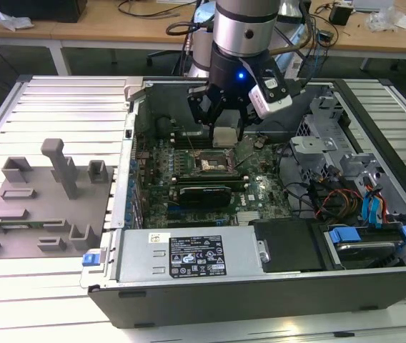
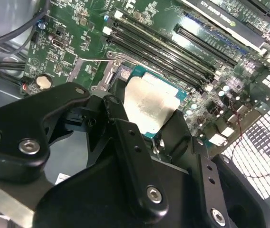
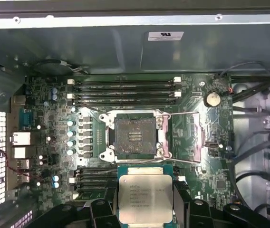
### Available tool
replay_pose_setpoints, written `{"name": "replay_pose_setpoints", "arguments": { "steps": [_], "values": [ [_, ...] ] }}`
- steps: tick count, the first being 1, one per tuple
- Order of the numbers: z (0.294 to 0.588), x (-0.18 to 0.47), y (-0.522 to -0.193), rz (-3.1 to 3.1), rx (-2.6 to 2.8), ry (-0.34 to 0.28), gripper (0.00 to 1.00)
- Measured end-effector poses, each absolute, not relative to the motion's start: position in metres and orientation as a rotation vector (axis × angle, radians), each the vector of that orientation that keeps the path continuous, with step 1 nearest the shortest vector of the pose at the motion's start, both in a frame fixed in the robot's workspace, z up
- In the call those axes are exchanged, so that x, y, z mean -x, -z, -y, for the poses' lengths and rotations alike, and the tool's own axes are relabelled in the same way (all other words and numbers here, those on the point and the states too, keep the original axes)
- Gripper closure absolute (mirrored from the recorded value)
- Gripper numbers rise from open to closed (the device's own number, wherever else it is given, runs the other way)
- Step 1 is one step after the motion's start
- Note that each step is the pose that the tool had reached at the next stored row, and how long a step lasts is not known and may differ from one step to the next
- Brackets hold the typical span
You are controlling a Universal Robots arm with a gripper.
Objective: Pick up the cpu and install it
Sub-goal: 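Pick up the cpu and move it towards the insertion slot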
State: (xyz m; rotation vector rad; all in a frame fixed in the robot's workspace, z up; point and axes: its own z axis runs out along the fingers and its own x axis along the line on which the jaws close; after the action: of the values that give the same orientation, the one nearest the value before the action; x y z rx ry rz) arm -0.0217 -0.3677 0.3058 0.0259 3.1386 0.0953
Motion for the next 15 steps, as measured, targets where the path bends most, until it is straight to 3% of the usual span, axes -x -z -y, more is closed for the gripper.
{"name": "replay_pose_setpoints", "arguments": {
  "steps": [15],
  "values": [
    [0.349,0.025,-0.274,-3.139,0.085,-0.11,0.45]
  ]
}}
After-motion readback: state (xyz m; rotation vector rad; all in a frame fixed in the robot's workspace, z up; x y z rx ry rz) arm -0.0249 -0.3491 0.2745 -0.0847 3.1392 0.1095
